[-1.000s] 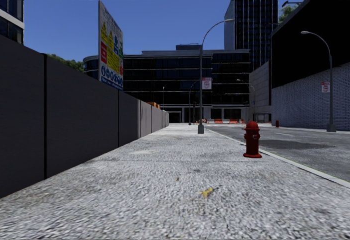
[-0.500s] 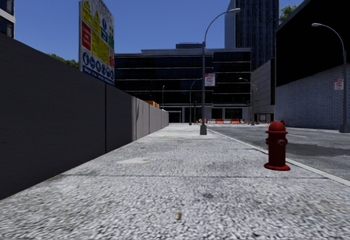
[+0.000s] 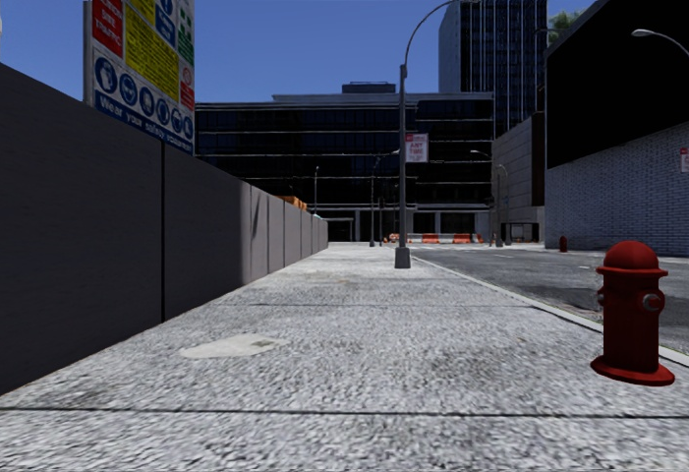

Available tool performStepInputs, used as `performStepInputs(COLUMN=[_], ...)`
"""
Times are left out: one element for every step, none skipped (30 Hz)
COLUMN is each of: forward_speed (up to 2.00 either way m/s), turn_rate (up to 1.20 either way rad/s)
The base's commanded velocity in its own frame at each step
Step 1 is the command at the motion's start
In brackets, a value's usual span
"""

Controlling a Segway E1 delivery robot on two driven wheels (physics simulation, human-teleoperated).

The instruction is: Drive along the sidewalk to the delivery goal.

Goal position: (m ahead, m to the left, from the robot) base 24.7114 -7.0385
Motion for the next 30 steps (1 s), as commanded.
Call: performStepInputs(forward_speed=[2.00,2.00,2.00,2.00,2.00,2.00,2.00,2.00,2.00,2.00,2.00,2.00,2.00,2.00,2.00,2.00,2.00,2.00,2.00,2.00,2.00,2.00,2.00,2.00,2.00,2.00,2.00,2.00,2.00,2.00], turn_rate=[-0.18,-0.18,-0.18,-0.14,0.00,0.00,0.00,0.00,0.00,0.00,0.00,0.00,0.00,0.00,0.00,0.00,0.00,-0.09,-0.17,-0.17,-0.20,-0.21,-0.21,-0.21,-0.22,-0.22,-0.22,-0.22,-0.22,-0.22])
